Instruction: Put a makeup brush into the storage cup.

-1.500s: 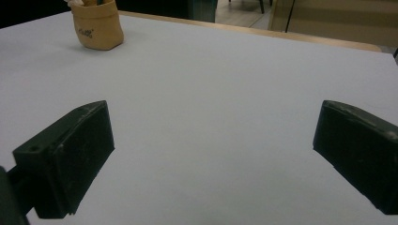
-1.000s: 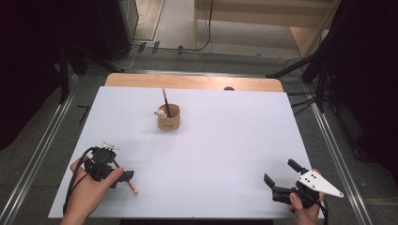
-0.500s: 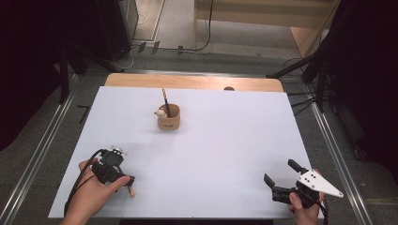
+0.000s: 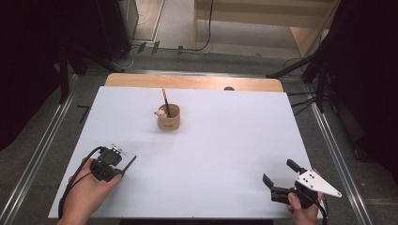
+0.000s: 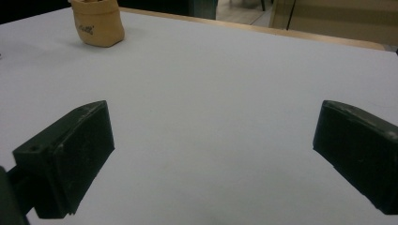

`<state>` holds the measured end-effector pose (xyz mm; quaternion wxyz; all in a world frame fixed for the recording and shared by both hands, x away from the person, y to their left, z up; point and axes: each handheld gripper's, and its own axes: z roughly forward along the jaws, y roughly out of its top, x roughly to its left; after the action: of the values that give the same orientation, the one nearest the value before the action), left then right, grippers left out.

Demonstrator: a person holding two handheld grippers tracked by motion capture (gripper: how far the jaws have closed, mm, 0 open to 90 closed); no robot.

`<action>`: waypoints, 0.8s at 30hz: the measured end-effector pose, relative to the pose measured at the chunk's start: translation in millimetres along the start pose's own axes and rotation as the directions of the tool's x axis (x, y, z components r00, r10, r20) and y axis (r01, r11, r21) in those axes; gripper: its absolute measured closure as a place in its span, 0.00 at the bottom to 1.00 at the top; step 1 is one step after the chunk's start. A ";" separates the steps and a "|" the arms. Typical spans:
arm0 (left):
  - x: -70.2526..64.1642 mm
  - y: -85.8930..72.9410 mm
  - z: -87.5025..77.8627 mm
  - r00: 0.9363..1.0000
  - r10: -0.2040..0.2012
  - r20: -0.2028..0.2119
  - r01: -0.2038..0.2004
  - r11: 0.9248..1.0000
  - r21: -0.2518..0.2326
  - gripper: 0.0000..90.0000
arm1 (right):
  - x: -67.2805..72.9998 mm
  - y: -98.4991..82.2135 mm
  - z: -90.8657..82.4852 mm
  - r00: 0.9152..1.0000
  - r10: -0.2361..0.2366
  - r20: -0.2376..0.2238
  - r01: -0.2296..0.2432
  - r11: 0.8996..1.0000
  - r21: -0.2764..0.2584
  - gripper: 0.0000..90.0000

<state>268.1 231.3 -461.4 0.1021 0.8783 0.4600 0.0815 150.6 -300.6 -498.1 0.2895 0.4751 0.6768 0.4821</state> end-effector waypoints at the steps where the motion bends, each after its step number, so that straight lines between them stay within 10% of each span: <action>1: -0.2 -0.5 -1.4 1.000 -0.003 0.011 0.003 1.000 -0.025 0.95 | -0.2 -0.1 0.1 1.000 0.000 0.000 0.000 1.000 0.001 0.00; 18: -16.9 7.1 -10.2 0.984 0.071 0.162 -0.016 0.949 -0.315 0.95 | 5.1 3.4 0.3 1.000 0.019 0.013 -0.019 1.000 -0.008 0.00; 24: -23.5 12.6 -13.2 0.981 0.101 0.166 -0.013 0.886 -0.463 0.95 | 10.2 8.4 1.0 1.000 0.013 0.017 -0.013 1.000 -0.012 0.00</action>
<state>261.7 206.3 -446.6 0.3469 0.8461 0.3898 0.1086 150.6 -290.1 -490.0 0.2950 0.4818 0.6685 0.4838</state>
